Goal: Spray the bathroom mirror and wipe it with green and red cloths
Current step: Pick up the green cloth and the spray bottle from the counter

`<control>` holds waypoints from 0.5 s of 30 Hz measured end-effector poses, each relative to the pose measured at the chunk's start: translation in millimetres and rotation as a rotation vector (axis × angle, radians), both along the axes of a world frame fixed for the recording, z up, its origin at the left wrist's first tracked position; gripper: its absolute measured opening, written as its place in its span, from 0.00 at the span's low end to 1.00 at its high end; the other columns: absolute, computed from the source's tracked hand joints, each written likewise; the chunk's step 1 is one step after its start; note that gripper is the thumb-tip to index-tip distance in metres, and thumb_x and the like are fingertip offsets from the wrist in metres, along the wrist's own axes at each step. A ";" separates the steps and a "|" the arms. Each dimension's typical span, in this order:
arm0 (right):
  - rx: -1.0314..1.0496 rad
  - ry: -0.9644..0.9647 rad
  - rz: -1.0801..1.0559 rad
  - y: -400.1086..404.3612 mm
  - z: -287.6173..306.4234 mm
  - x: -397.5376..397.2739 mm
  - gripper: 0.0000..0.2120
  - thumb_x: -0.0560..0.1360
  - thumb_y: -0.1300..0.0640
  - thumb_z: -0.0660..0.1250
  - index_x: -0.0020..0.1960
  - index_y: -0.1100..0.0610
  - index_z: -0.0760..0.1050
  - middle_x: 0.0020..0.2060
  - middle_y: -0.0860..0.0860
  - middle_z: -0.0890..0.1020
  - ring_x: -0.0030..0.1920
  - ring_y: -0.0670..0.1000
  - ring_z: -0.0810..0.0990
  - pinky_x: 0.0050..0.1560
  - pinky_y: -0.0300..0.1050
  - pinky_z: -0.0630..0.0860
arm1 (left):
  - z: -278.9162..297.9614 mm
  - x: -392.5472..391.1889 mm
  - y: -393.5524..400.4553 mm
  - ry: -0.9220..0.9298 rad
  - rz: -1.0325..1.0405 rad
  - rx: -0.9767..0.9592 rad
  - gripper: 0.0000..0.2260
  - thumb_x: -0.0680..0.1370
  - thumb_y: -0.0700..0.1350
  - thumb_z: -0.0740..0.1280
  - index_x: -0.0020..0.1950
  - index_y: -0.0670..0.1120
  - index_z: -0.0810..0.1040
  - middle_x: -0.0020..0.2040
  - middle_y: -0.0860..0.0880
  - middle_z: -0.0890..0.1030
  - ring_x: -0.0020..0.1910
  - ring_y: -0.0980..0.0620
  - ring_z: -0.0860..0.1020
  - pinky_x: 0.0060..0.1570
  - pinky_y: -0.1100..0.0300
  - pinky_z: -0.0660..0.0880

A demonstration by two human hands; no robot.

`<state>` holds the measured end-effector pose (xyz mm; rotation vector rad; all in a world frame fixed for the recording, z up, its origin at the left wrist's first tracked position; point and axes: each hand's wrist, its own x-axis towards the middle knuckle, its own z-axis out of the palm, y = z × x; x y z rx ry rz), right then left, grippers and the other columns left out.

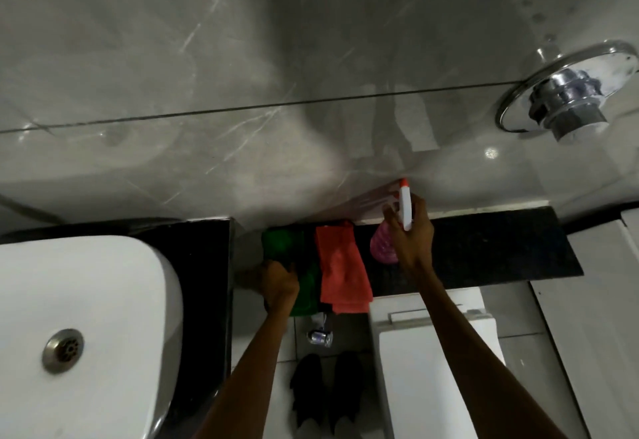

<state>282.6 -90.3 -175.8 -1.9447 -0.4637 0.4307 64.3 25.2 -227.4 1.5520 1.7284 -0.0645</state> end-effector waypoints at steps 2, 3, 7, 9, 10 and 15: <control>0.021 -0.029 0.010 1.7 -5.6 2.3 0.21 0.78 0.48 0.71 0.67 0.54 0.74 0.45 0.40 0.81 0.45 0.31 0.81 0.43 0.25 0.77 | -3.9 5.5 3.4 0.055 0.003 0.002 0.23 0.80 0.45 0.70 0.67 0.29 0.74 0.66 0.31 0.78 0.65 0.32 0.78 0.61 0.41 0.78; 0.031 -0.051 0.012 1.5 -7.2 3.0 0.21 0.77 0.47 0.70 0.67 0.54 0.74 0.45 0.41 0.81 0.45 0.33 0.82 0.44 0.27 0.77 | -5.6 7.4 5.1 0.060 0.026 -0.006 0.23 0.79 0.44 0.71 0.66 0.29 0.74 0.65 0.31 0.79 0.65 0.32 0.79 0.61 0.40 0.78; 0.056 -0.128 0.054 -1.3 -17.6 4.7 0.16 0.78 0.54 0.73 0.62 0.50 0.73 0.45 0.48 0.82 0.43 0.45 0.84 0.46 0.43 0.84 | -13.7 6.3 7.9 -0.003 0.149 0.006 0.23 0.76 0.37 0.73 0.66 0.28 0.71 0.65 0.28 0.78 0.65 0.30 0.78 0.62 0.38 0.78; 0.101 -0.151 0.026 -2.6 -19.8 3.0 0.11 0.79 0.58 0.73 0.56 0.48 0.73 0.42 0.54 0.82 0.42 0.52 0.84 0.44 0.53 0.84 | -15.0 8.6 8.2 -0.028 0.198 -0.010 0.23 0.76 0.35 0.73 0.66 0.28 0.71 0.64 0.28 0.78 0.64 0.30 0.79 0.61 0.38 0.79; 0.111 -0.158 0.000 -2.0 -19.7 2.2 0.08 0.80 0.57 0.72 0.53 0.50 0.74 0.42 0.57 0.82 0.42 0.55 0.84 0.44 0.57 0.83 | -15.5 10.7 8.5 -0.040 0.212 -0.026 0.22 0.76 0.35 0.73 0.66 0.28 0.71 0.64 0.28 0.79 0.63 0.29 0.79 0.60 0.38 0.79; 0.045 -0.295 0.042 0.6 6.9 -13.1 0.18 0.82 0.38 0.60 0.49 0.53 0.74 0.46 0.52 0.77 0.44 0.41 0.78 0.44 0.37 0.77 | -10.8 7.5 16.5 -0.084 0.113 -0.081 0.25 0.74 0.44 0.76 0.67 0.33 0.77 0.67 0.32 0.79 0.67 0.32 0.78 0.63 0.41 0.78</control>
